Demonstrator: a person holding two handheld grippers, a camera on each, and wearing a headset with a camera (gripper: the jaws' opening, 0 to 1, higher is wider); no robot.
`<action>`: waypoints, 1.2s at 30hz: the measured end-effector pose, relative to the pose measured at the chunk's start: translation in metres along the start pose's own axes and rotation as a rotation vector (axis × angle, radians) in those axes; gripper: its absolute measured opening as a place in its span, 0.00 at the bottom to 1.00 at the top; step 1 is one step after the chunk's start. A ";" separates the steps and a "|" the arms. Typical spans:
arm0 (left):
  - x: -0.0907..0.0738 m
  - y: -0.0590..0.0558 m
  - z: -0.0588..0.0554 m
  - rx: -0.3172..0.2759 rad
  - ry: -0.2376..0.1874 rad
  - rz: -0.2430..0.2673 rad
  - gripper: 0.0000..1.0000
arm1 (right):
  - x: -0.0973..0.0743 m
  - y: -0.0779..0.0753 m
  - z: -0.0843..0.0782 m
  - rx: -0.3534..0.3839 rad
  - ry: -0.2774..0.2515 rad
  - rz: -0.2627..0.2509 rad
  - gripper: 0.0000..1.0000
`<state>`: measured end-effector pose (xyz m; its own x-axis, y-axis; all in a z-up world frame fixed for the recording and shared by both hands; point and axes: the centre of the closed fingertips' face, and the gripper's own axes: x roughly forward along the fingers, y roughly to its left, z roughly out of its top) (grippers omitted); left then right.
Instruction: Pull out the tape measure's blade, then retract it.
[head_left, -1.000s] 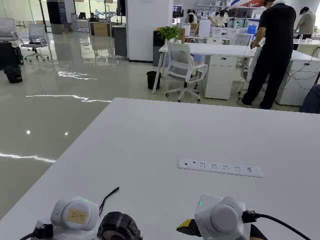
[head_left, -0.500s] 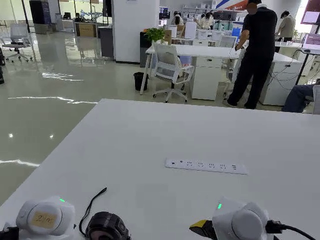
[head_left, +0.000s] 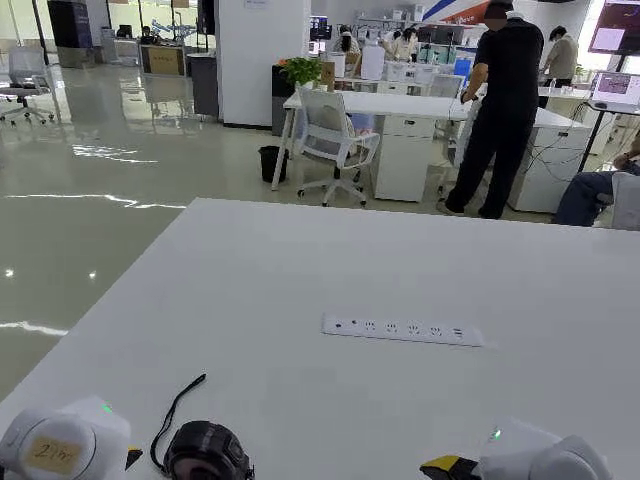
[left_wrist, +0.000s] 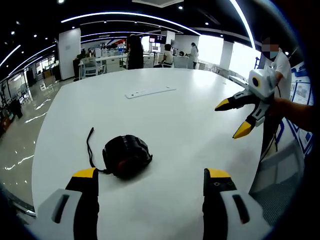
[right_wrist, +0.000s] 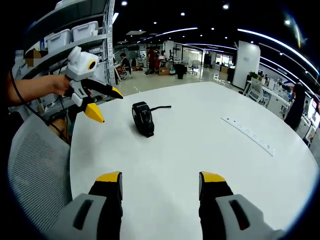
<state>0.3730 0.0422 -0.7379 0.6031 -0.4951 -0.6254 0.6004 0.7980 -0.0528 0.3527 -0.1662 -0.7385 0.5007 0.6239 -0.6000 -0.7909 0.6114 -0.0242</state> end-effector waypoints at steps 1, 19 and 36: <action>-0.001 0.000 0.000 0.002 0.000 0.000 0.84 | -0.001 0.000 -0.001 0.000 0.000 -0.002 0.63; -0.017 -0.010 -0.007 0.065 -0.009 -0.037 0.91 | -0.040 -0.008 -0.021 0.020 -0.024 -0.015 0.77; -0.020 -0.013 -0.008 0.115 -0.015 -0.073 0.97 | -0.060 -0.019 -0.039 0.046 -0.038 -0.012 0.91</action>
<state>0.3488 0.0446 -0.7310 0.5630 -0.5565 -0.6110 0.6986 0.7155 -0.0079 0.3235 -0.2343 -0.7333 0.5238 0.6338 -0.5691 -0.7682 0.6402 0.0060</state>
